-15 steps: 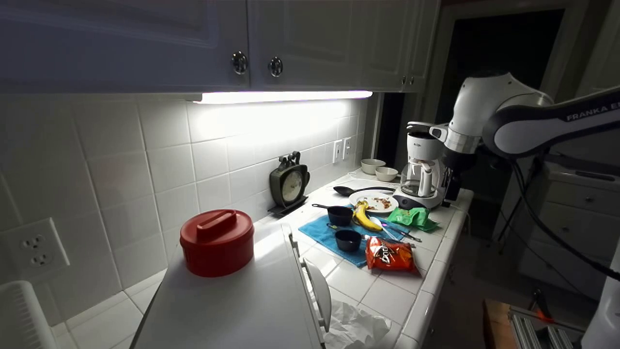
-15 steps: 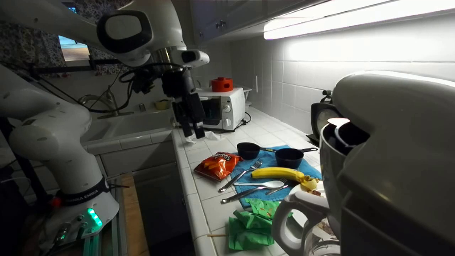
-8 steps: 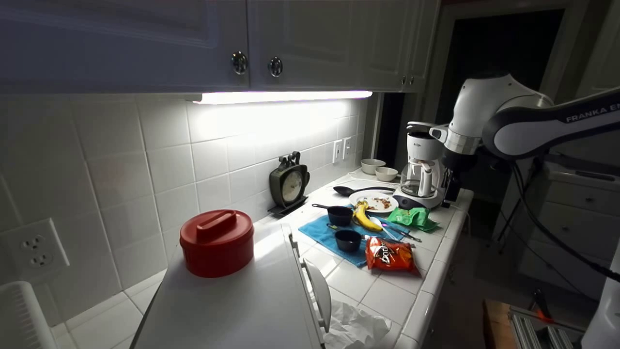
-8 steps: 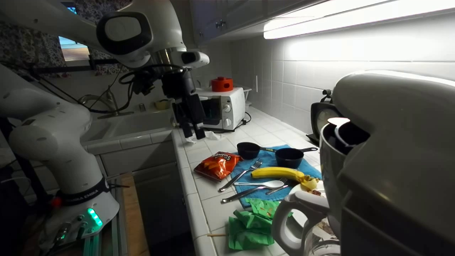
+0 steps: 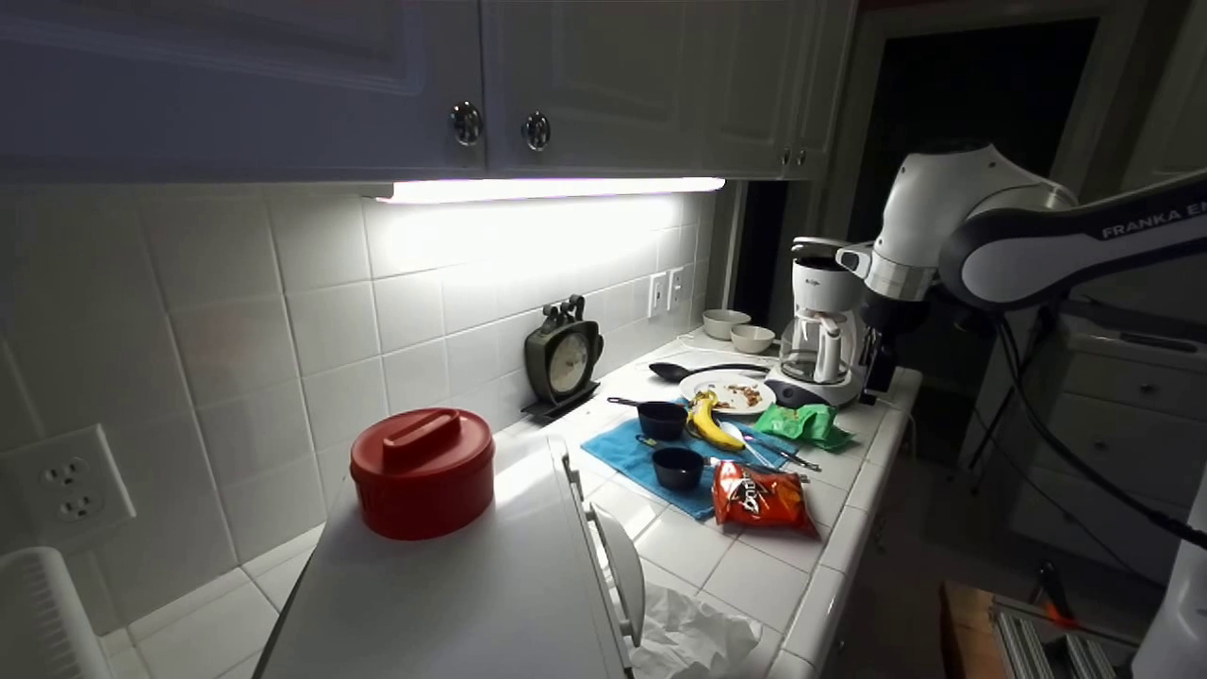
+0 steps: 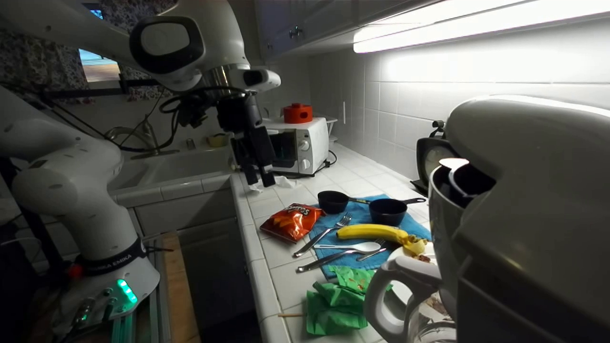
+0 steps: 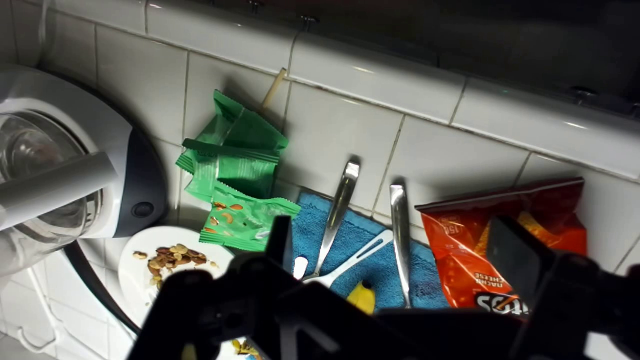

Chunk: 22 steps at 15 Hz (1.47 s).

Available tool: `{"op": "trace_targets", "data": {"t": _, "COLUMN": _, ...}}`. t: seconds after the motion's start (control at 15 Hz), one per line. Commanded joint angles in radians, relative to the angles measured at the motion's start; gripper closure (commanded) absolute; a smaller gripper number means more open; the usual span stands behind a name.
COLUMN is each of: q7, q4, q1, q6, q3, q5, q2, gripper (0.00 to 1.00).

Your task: Move all the small green packets to the left edge of the blue towel and move the doritos to the right edge of the towel

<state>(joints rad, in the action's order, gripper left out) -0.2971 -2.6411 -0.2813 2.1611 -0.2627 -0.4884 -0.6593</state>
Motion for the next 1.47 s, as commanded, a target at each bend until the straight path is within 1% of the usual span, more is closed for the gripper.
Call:
{"op": "trace_targets", "data": {"t": 0.0, "q7": -0.002, "q4": 0.002, "q1": -0.002, "q6": -0.003, "q3": 0.003, "q5": 0.003, "q2": 0.0, "gripper": 0.0}}
{"op": "trace_targets", "data": {"t": 0.2, "q7": -0.002, "q4": 0.002, "q1": -0.002, "q6": -0.003, "q3": 0.003, "q5": 0.003, "q2": 0.0, "gripper": 0.0}}
{"op": "trace_targets", "data": {"t": 0.27, "q7": 0.005, "q4": -0.001, "q1": -0.008, "q6": 0.022, "q3": -0.001, "q5": -0.009, "q2": 0.007, "gripper": 0.0}}
{"op": "trace_targets", "data": {"t": 0.33, "q7": -0.005, "q4": -0.004, "q1": -0.016, "q6": 0.082, "q3": -0.025, "q5": -0.028, "q2": 0.035, "gripper": 0.0}}
{"op": "trace_targets", "data": {"t": 0.4, "q7": 0.009, "q4": 0.0, "q1": -0.03, "q6": 0.106, "q3": -0.03, "q5": -0.035, "q2": 0.055, "gripper": 0.0}}
{"op": "trace_targets", "data": {"t": 0.53, "q7": -0.029, "q4": -0.009, "q1": -0.042, "q6": 0.234, "q3": -0.088, "q5": -0.029, "q2": 0.097, "gripper": 0.0}}
{"op": "trace_targets", "data": {"t": 0.67, "q7": -0.071, "q4": -0.006, "q1": -0.045, "q6": 0.338, "q3": -0.144, "q5": 0.018, "q2": 0.148, "gripper": 0.0}}
{"op": "trace_targets", "data": {"t": 0.8, "q7": -0.121, "q4": 0.001, "q1": -0.032, "q6": 0.415, "q3": -0.197, "q5": 0.076, "q2": 0.194, "gripper": 0.0}}
{"op": "trace_targets", "data": {"t": 0.87, "q7": -0.138, "q4": 0.006, "q1": -0.029, "q6": 0.432, "q3": -0.214, "q5": 0.102, "q2": 0.215, "gripper": 0.0}}
{"op": "trace_targets", "data": {"t": 1.07, "q7": -0.152, "q4": 0.032, "q1": -0.047, "q6": 0.45, "q3": -0.234, "q5": 0.143, "q2": 0.284, "gripper": 0.0}}
{"op": "trace_targets", "data": {"t": 1.13, "q7": -0.131, "q4": 0.041, "q1": -0.059, "q6": 0.45, "q3": -0.235, "q5": 0.155, "q2": 0.308, "gripper": 0.0}}
{"op": "trace_targets", "data": {"t": 1.4, "q7": -0.172, "q4": 0.065, "q1": -0.044, "q6": 0.48, "q3": -0.271, "q5": 0.25, "q2": 0.381, "gripper": 0.0}}
